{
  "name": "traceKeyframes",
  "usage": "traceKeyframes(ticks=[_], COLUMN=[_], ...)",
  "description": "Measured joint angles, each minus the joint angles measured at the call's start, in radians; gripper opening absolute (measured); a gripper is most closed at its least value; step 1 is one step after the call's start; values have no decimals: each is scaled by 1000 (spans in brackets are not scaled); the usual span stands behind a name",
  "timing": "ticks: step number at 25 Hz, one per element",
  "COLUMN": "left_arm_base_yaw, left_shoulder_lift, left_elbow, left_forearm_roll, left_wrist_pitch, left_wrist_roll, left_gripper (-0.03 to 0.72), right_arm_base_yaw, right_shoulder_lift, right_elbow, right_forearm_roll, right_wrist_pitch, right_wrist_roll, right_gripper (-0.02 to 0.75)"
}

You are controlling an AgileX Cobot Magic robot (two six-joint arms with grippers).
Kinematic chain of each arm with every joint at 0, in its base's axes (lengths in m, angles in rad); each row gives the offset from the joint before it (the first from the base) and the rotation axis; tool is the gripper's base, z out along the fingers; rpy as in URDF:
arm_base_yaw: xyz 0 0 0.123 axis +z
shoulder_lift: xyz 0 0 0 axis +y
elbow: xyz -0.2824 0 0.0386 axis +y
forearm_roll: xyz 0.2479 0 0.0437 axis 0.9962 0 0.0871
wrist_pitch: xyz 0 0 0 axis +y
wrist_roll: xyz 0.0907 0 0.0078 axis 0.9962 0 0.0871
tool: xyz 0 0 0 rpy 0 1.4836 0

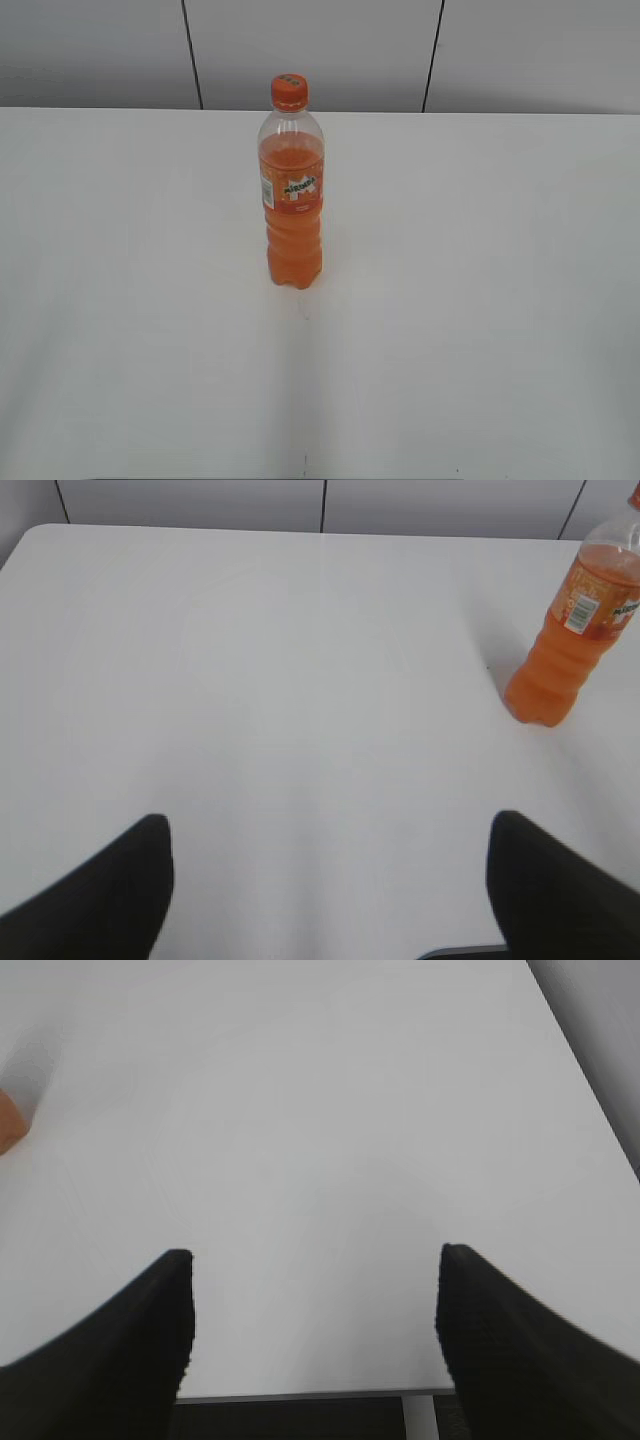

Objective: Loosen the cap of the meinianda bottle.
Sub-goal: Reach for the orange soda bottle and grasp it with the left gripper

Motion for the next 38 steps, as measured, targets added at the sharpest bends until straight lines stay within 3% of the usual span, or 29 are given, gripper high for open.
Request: traceKeyframes(ticks=[7, 13, 18, 28, 38], left_arm_base_yaw=[0, 0, 0, 0, -98], left_shoulder_lift=[61, 280, 516, 982, 1315], left_elbow=[-28, -148, -235, -241, -241], left_forearm_roll=[0, 0, 0, -2, 58], left_wrist_pitch=[-49, -211, -446, -1020, -1166], left_wrist_roll=[0, 21, 49, 95, 96], left_gripper=[580, 580, 580, 575, 574], right_arm_base_yaw=[0, 0, 0, 0, 0], right_shoulder_lift=[0, 0, 0, 0, 0], right_elbow=[0, 0, 0, 0, 0], right_forearm_roll=[0, 0, 0, 0, 0], right_wrist_pitch=[0, 0, 0, 0, 0], right_wrist_roll=[0, 0, 0, 0, 0], right_gripper=[566, 566, 566, 566, 566])
